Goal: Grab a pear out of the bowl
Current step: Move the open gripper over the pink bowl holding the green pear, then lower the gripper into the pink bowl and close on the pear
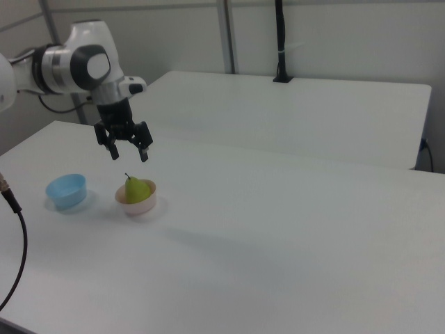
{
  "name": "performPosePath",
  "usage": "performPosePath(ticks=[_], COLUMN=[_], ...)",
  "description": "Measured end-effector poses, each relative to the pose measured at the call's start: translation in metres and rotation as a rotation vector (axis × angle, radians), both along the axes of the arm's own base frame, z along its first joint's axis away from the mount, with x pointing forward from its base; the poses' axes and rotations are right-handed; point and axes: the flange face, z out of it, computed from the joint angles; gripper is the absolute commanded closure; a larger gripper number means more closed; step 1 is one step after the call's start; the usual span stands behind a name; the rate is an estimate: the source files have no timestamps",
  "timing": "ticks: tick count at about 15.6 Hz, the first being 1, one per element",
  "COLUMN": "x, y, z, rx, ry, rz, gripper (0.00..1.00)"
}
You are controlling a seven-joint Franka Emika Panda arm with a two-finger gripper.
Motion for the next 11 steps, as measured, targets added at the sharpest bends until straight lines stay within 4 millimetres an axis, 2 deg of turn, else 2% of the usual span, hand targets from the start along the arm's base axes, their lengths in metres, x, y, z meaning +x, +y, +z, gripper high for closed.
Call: performPosePath(ticks=[4, 6, 9, 11], x=[0.013, 0.018, 0.021, 0.022], y=[0.018, 0.024, 0.045, 0.056], z=[-0.048, -0.066, -0.1, -0.118], rx=[-0.01, -0.01, -0.015, -0.02], ry=[0.017, 0.009, 0.01, 0.018], rz=[0.025, 0.032, 0.038, 0.05], gripper=[0.0, 0.0, 0.0, 0.09])
